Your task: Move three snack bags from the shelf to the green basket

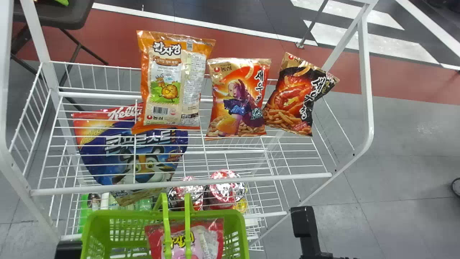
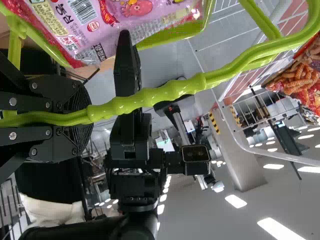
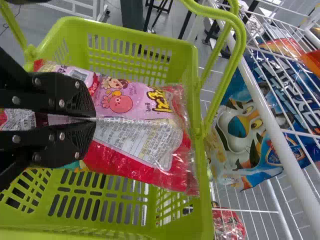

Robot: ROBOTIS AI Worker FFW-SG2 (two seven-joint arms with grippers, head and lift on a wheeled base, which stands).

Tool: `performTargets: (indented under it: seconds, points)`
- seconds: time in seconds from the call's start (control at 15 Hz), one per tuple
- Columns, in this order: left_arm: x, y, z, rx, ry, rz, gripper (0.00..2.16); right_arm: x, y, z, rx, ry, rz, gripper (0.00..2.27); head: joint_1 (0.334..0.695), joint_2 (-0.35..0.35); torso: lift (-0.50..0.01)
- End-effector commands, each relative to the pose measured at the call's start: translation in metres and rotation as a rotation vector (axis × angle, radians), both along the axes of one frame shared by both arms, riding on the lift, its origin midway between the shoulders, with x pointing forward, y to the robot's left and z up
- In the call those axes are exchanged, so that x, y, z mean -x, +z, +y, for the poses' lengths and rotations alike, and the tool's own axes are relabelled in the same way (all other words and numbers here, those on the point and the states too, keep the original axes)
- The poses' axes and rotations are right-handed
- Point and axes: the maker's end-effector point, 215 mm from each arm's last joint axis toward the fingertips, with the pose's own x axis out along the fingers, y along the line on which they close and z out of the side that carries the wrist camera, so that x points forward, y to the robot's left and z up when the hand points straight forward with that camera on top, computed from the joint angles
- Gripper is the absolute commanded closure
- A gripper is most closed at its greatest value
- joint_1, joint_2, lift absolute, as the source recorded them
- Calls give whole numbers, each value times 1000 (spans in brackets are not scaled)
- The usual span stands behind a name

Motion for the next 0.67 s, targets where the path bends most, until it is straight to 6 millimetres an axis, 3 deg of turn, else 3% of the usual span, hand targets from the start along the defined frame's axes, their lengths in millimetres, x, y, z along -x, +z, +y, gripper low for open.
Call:
performTargets:
  seconds: [0.0,0.07,0.2,0.53,0.6]
  points:
    - [0,0,0,0,0,0,1760,-2,11,-7,10,-9,-26,33,695,-350,-48]
    - [0,-1,0,-2,-1,0,1760,-9,20,-11,21,-12,-65,56,695,-350,-48]
    - [1,0,-1,0,-1,0,1760,-39,46,-21,44,-36,-244,63,695,-350,-48]
    - [1,-3,-1,-6,-3,4,1760,-131,172,-57,80,-191,-852,70,695,-350,-48]
    - [1,-4,-2,-5,-6,6,1760,-144,186,-64,105,-228,-920,70,695,-350,-48]
